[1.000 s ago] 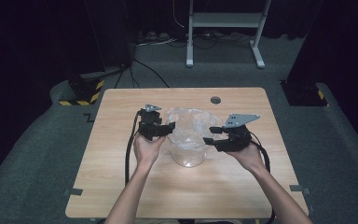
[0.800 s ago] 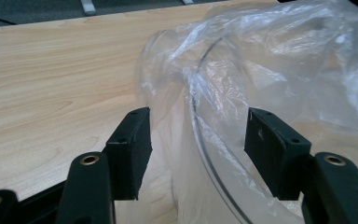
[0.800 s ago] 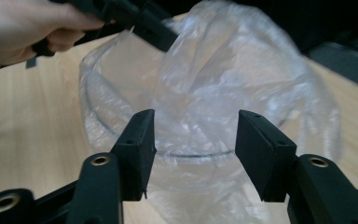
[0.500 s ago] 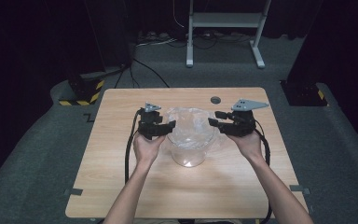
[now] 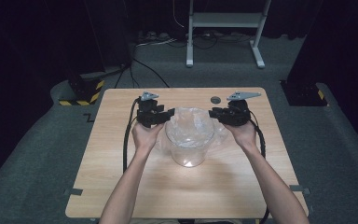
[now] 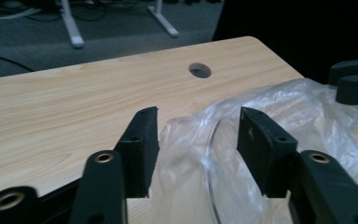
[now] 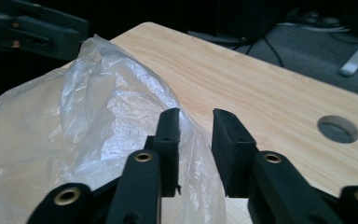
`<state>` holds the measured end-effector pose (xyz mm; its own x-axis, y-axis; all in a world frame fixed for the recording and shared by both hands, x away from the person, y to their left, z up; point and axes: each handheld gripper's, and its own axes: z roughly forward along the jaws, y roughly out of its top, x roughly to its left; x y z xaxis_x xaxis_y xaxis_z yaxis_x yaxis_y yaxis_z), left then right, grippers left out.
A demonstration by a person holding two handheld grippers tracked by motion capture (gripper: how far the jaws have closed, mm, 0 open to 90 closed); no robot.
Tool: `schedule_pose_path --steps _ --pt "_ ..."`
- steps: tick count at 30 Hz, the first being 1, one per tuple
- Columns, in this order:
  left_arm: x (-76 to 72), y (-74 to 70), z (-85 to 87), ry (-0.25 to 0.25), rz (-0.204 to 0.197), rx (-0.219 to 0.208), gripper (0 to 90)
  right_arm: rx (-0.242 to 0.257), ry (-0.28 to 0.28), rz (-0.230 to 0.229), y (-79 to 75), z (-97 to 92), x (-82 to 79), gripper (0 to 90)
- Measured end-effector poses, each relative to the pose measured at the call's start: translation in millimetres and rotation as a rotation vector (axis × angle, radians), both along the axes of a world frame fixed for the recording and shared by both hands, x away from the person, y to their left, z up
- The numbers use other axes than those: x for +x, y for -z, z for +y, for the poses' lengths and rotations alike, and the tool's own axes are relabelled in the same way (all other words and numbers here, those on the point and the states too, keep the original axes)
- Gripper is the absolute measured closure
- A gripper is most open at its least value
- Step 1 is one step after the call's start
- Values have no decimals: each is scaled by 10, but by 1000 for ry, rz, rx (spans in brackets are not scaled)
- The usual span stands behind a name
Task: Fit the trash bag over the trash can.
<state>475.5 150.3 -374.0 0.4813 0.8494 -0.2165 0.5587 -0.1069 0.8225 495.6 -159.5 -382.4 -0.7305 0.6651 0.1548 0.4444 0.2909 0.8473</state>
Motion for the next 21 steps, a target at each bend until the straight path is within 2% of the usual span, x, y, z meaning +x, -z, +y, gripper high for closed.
schedule_pose_path --steps 2,5,7,9,12,15,21 --pt "65 14 -18 18 12 6 598 7 -13 19 26 -20 32 800" --pt "127 55 -19 39 34 -20 738 6 -19 28 40 -36 46 841" --pt "165 81 -21 44 44 -7 813 10 -19 28 40 -42 51 842" --pt "186 96 -24 44 56 -11 877 18 -17 28 41 -47 55 822" --pt "203 104 -23 43 67 -15 900 32 -13 38 48 -63 62 808" --pt "220 111 -16 40 87 -10 900 39 -15 40 55 -87 74 847" --pt "255 162 3 21 134 10 900 19 -4 38 79 -83 82 900"
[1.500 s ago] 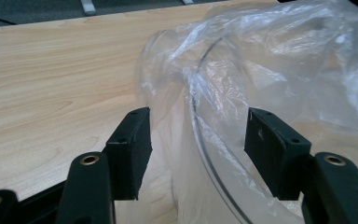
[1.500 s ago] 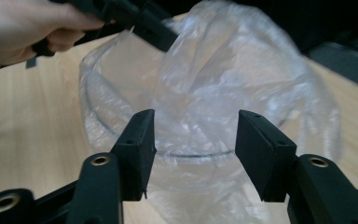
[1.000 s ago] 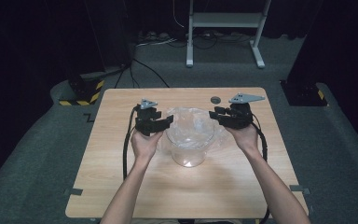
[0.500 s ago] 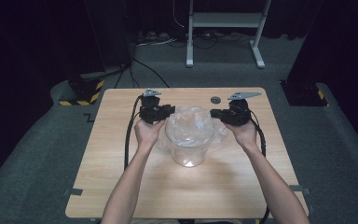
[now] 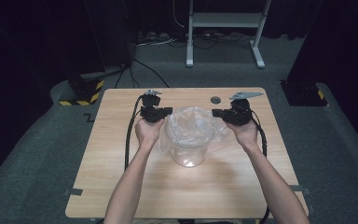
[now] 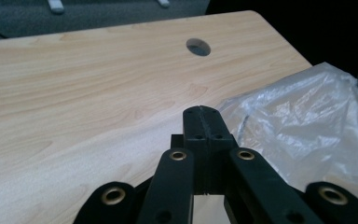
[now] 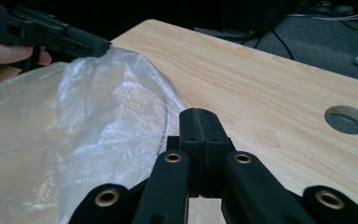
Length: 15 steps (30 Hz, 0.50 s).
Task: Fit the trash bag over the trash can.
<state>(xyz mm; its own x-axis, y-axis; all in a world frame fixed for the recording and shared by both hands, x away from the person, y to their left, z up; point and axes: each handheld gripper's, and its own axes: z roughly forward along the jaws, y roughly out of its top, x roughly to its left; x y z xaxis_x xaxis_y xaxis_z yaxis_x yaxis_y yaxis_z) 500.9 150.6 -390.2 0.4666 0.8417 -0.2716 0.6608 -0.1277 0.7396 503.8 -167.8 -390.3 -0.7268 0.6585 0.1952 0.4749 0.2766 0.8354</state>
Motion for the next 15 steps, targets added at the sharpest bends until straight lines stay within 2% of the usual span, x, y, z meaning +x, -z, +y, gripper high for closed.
schedule_pose_path --steps 2,7,10,13,15 --pt "3 18 2 -3 16 -6 900 -14 3 5 28 11 12 900" --pt "-5 41 -23 8 46 12 900 -34 2 20 110 37 6 900" --pt "7 45 -23 0 61 -3 900 -44 9 34 137 57 12 900" --pt "31 53 -20 -22 68 -13 900 -50 31 27 143 74 29 900" --pt "38 61 -28 -34 64 17 900 -45 56 13 132 75 29 900"
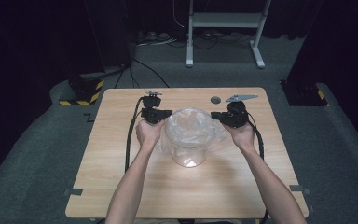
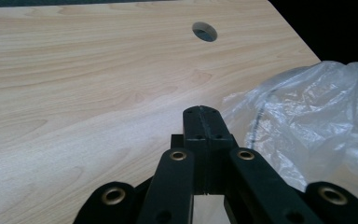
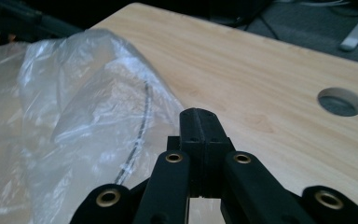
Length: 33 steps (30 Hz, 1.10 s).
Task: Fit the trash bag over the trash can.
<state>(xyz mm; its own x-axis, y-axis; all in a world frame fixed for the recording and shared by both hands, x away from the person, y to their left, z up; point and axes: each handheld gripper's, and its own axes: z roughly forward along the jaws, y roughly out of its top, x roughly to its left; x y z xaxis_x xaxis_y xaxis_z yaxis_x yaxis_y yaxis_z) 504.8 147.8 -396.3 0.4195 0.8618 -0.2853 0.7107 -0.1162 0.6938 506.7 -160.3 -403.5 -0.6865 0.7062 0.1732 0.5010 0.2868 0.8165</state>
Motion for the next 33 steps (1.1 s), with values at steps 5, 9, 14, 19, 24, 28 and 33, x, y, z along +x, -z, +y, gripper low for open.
schedule_pose_path --steps 5,9,14,19,24,28,33 --pt "-8 55 -4 18 19 5 900 -38 14 5 44 -4 -5 900" --pt "-49 23 -1 17 5 8 900 -37 -3 31 76 -20 -25 881" --pt "-206 -71 123 -50 -58 -26 662 -13 47 -23 -47 -51 -144 701" --pt "-404 -217 191 -50 -116 -40 474 38 55 -64 -143 -73 -265 634" --pt "-611 -295 138 -7 -136 -38 370 40 10 -77 -142 2 -388 597" --pt "-764 -263 30 18 -133 -3 274 32 -7 -85 -128 50 -456 557" --pt "-918 -182 -16 49 -131 6 287 28 -27 -85 -92 46 -530 548"
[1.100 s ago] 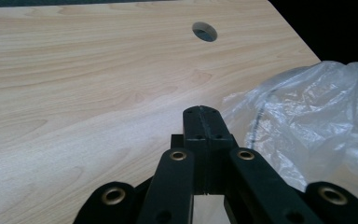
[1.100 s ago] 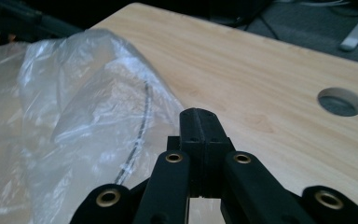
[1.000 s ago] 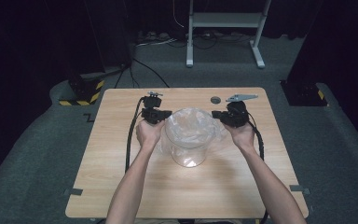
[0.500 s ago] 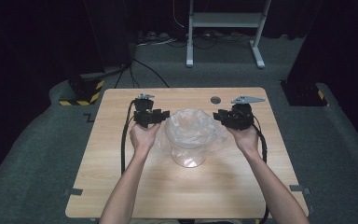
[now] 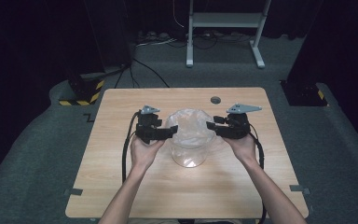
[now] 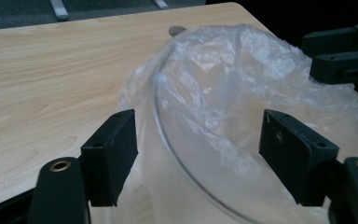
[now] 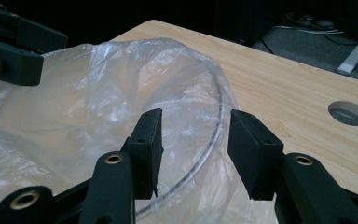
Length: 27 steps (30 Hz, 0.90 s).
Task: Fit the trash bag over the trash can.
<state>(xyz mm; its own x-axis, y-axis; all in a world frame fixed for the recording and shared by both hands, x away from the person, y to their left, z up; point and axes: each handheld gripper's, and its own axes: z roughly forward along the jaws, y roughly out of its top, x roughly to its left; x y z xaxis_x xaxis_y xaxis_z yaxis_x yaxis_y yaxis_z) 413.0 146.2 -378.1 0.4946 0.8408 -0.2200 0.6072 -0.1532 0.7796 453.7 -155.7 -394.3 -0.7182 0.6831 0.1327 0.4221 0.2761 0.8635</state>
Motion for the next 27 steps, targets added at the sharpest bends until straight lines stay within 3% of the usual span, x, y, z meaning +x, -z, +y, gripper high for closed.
schedule_pose_path --steps 7,15,21,24,27 --pt "-224 45 89 31 -37 -40 330 16 -33 -13 -9 -127 -135 538" --pt "-383 155 171 72 -46 -97 351 55 -79 -12 38 -282 -286 539" --pt "-428 164 156 94 -56 -95 362 52 -109 0 102 -338 -369 562" --pt "-429 186 147 102 -61 -89 366 37 -114 11 158 -349 -380 599" --pt "-432 222 145 103 -59 -87 367 29 -132 24 229 -362 -369 732"
